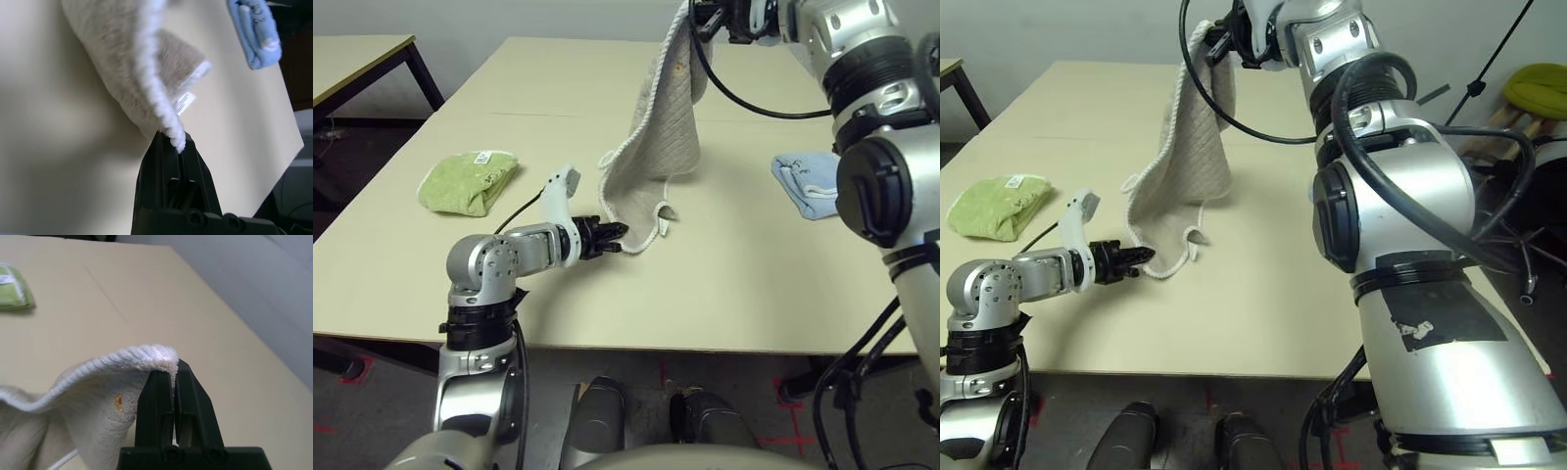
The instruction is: Fold the towel and set it aside.
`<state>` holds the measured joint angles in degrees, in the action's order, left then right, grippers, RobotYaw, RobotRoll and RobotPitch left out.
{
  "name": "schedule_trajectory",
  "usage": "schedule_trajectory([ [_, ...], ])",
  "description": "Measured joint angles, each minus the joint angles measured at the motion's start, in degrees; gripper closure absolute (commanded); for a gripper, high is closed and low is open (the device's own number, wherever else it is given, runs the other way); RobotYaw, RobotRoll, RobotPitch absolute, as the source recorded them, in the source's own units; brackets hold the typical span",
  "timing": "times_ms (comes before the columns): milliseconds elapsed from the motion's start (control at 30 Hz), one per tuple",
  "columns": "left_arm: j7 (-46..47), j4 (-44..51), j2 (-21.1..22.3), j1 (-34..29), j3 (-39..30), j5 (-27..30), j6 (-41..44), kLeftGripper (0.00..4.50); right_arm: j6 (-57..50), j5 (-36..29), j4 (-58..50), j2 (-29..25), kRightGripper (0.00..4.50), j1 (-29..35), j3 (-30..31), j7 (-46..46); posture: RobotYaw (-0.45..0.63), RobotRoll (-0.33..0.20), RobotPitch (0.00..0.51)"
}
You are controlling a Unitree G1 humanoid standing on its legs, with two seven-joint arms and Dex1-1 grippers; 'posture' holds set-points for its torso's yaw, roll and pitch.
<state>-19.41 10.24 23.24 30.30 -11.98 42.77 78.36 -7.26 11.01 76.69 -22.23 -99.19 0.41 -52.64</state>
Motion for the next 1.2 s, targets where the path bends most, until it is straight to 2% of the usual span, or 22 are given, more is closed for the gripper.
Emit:
schedule_trajectory([
  [167,-5.73,0.53,8.3,2.38,-3.2,2.46,-0.13,4.46,-1.4,-0.75,-1.85,-4.81,4.5,3.81,0.15,-9.4,0.19,0.0,0.087],
  [333,-15.71,-1.41,18.61,4.62,-2.71,3.38,-3.12,4.46,-4.12,-1.97,-4.41,-9.53,4.5,6.68,0.53,-20.0,0.18,0.0,0.092],
  [367,-16.96,-1.66,19.6,4.94,-2.66,3.32,-3.9,4.46,-4.4,-2.07,-4.86,-10.07,4.5,6.73,0.6,-21.26,0.18,0.0,0.093],
  [467,-25.39,-2.29,26.29,5.59,-1.37,5.07,-4.89,4.46,-5.3,-2.96,-8.12,-12.81,4.5,8.1,0.79,-27.28,0.18,0.0,0.089],
  [567,-31.85,-2.98,31.39,6.23,0.55,5.35,-5.8,4.46,-5.97,-3.76,-11.28,-15.1,4.5,11.5,1.5,-32.35,0.18,0.0,0.088],
  [633,-37.26,-3.91,35.0,7.09,3.02,5.3,-6.87,4.46,-7.43,-7.06,-15.47,-17.02,4.5,15.93,4.37,-36.97,0.17,0.0,0.084],
  [700,-43.36,-4.99,38.39,8.77,5.42,5.01,-9.25,4.46,-10.84,-14.56,-22.32,-19.92,4.5,21.31,9.05,-38.88,0.17,0.0,0.081],
  [800,-51.7,-6.95,41.98,11.92,10.47,2.33,-13.92,4.46,-15.3,-21.93,-27.57,-23.32,4.5,23.2,15.58,-39.38,0.17,0.0,0.078],
  [867,-55.01,-9.46,42.47,14.49,14.43,-1.31,-17.69,4.46,-14.95,-22.29,-27.68,-23.1,4.5,23.15,17.11,-39.4,0.17,0.0,0.079],
  [967,-57.07,-18.8,40.02,20.23,22.23,-11.85,-27.89,4.46,-9.31,-18.19,-20.39,-19.18,4.5,22.38,16.99,-36.04,0.16,0.0,0.081],
  [1100,-51.67,-39.55,31.74,30.29,29.67,-29.25,-48.41,4.46,1.54,-11.62,-8.84,-13.61,4.5,20.14,16.13,-15.95,0.16,0.0,0.085],
  [1200,-47.56,-52.2,27.83,35.75,31.84,-37.71,-61.78,4.46,6.63,-9.16,-4.42,-11.58,4.5,17.96,14.29,-3.72,0.16,0.0,0.094],
])
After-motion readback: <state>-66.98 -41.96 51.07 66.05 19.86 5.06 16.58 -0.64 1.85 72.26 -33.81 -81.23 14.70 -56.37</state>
